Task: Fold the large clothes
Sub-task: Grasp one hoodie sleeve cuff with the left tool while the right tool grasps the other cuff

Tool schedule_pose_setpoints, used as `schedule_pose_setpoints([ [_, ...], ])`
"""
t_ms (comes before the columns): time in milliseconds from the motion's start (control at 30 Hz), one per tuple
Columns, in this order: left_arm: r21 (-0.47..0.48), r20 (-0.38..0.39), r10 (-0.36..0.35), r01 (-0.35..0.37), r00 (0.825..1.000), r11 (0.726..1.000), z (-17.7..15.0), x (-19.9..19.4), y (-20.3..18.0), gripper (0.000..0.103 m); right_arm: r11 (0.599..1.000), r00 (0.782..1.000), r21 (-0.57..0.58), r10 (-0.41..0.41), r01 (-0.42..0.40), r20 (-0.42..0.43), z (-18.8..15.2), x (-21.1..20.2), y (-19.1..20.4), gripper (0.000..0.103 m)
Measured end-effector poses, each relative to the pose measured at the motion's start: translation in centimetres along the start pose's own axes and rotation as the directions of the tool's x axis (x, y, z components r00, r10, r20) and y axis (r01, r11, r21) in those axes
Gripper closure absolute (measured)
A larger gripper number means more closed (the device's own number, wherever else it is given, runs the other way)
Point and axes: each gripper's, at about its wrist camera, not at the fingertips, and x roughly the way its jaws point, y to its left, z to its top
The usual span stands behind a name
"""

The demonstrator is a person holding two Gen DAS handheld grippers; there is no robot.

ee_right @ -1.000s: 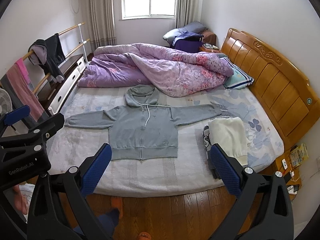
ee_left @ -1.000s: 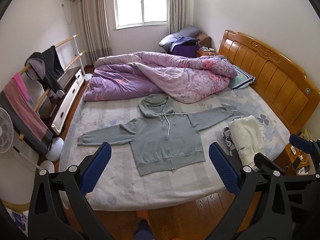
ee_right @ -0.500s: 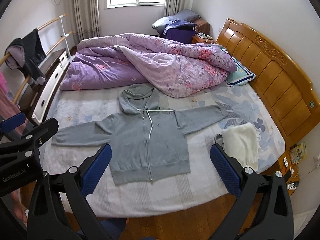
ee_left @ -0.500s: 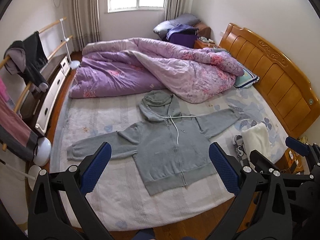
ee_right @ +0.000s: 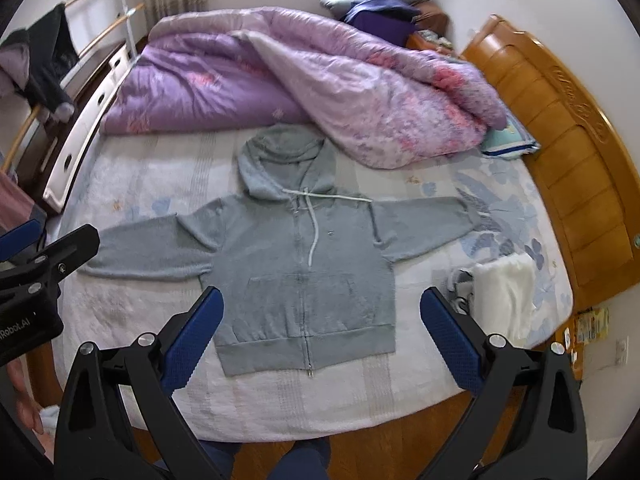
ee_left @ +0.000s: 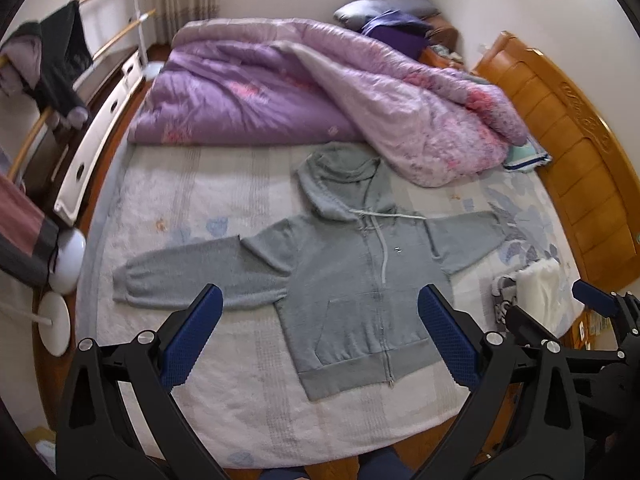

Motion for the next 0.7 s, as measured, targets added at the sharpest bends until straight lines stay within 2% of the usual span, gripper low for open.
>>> schedule_pose_setpoints([
  [100, -0.044, -0.034, 0.005, -0.006, 0.999, 0.999, 0.1, 3.7, 1.4, 0.005, 0.998, 0.999, -0.061, 0.023, -0.025, -0.032, 1.5, 4.1, 1.3, 0.008],
  [167, -0.097, -0.067, -0.031, 0.025, 0.997, 0.995, 0.1, 7.0, 3.1, 0.005, 0.994, 0.998, -0.097, 0.041, -0.045, -0.044, 2.2, 6.6, 2.2, 0.008],
  [267, -0.197, -0.113, 0.011, -0.033, 0.994, 0.98, -0.6, 11.2, 6.1, 0.005, 0.983, 0.992, -0.159, 0.074, -0.09, -0.103, 3.0, 12.0, 4.1, 0.008],
  [367, -0.307, -0.187, 0.065, -0.122, 0.98, 0.944, -2.5, 15.5, 11.2, 0.005, 0.969, 0.982, -0.198, 0.115, -0.145, -0.152, 3.5, 16.4, 6.1, 0.008],
  [400, -0.372, -0.2, 0.091, -0.162, 0.975, 0.914, -3.7, 17.1, 14.2, 0.005, 0.966, 0.979, -0.208, 0.122, -0.155, -0.161, 3.6, 17.9, 6.8, 0.008],
  [500, -0.486, -0.235, 0.129, -0.232, 0.963, 0.843, -6.7, 20.3, 21.1, 0.005, 0.959, 0.976, -0.229, 0.128, -0.167, -0.176, 3.6, 21.2, 8.8, 0.008],
  [533, -0.527, -0.254, 0.133, -0.253, 0.958, 0.811, -7.7, 21.4, 23.5, 0.005, 0.959, 0.975, -0.227, 0.126, -0.167, -0.185, 3.6, 22.3, 9.3, 0.008],
  [600, -0.653, -0.245, 0.09, -0.232, 0.965, 0.721, -10.0, 23.0, 29.4, 0.005, 0.959, 0.966, -0.206, 0.153, -0.196, -0.209, 3.7, 24.2, 10.2, 0.008],
  [667, -0.776, -0.187, 0.081, -0.198, 0.979, 0.599, -11.9, 23.6, 35.0, 0.005, 0.956, 0.957, -0.177, 0.192, -0.232, -0.217, 3.6, 26.2, 11.1, 0.008],
  [700, -0.806, -0.164, 0.089, -0.185, 0.983, 0.563, -12.5, 23.8, 36.8, 0.005, 0.954, 0.953, -0.171, 0.208, -0.248, -0.22, 3.5, 27.0, 11.5, 0.008],
])
